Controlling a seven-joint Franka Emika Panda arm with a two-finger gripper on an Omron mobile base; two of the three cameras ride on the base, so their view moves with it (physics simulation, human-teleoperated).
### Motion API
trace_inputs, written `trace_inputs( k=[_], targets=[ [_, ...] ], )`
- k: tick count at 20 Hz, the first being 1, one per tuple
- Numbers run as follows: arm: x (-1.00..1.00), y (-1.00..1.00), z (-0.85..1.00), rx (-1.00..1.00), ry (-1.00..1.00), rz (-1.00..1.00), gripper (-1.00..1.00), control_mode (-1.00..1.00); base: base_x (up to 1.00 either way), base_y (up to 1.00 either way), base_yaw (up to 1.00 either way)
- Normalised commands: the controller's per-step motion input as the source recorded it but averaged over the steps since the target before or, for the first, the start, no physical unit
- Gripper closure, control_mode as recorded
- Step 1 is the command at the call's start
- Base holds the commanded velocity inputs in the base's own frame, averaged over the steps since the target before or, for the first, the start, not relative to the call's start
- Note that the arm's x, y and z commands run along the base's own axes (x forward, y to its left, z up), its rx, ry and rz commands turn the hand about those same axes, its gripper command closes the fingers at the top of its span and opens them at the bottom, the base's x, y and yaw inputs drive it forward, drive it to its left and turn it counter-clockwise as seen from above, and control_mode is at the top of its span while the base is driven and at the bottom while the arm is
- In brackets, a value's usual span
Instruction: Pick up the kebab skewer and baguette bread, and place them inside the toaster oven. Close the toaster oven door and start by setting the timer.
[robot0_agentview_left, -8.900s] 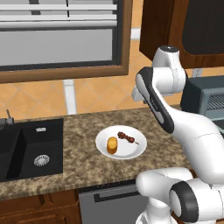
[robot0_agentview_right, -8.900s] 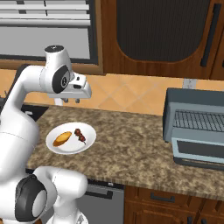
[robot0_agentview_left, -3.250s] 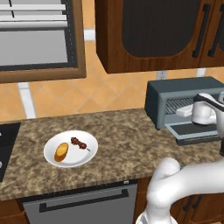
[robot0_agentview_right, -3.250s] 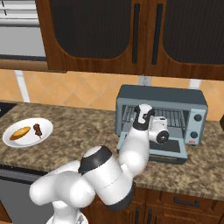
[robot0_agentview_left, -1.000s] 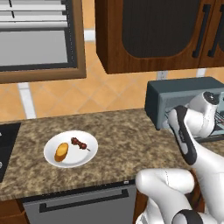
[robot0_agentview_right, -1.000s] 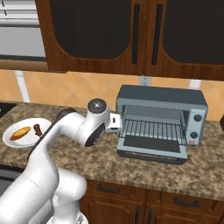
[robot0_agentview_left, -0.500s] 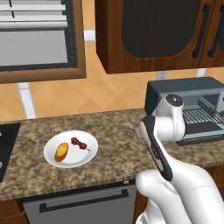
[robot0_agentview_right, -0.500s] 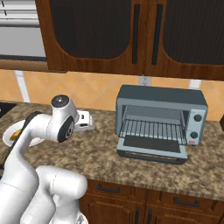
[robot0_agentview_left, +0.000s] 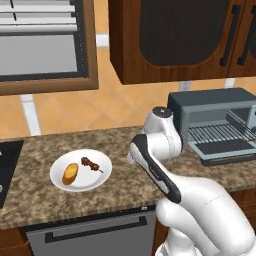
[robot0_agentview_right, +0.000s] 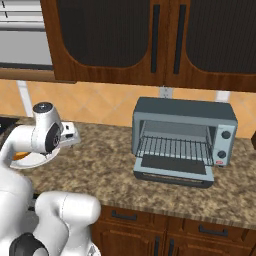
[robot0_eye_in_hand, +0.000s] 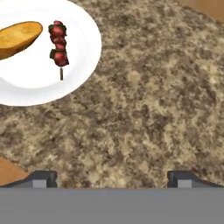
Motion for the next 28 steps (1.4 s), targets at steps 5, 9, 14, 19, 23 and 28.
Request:
trace_inputs(
  k=[5, 9, 14, 19, 23, 28],
  targets=[
    [0.61, 1.00, -0.18, -0.07, 0.15, 0.01, -1.00, -1.00, 0.00, 0.00, 0.00],
    [0.46, 1.00, -0.32, -0.06, 0.11, 0.00, -1.00, -1.00, 0.00, 0.00, 0.00],
    [0.06, 0.59, -0.39, -0.06, 0.09, 0.00, -1.00, -1.00, 0.00, 0.00, 0.00],
    [0.48, 0.18, -0.48, 0.00, 0.06, 0.00, -1.00, -1.00, 0.00, 0.00, 0.00],
    [0.65, 0.26, -0.39, -0.02, 0.00, 0.00, -1.00, -1.00, 0.00, 0.00, 0.00],
    [0.20, 0.23, -0.29, -0.05, 0.00, 0.00, -1.00, -1.00, 0.00, 0.00, 0.00]
  ],
)
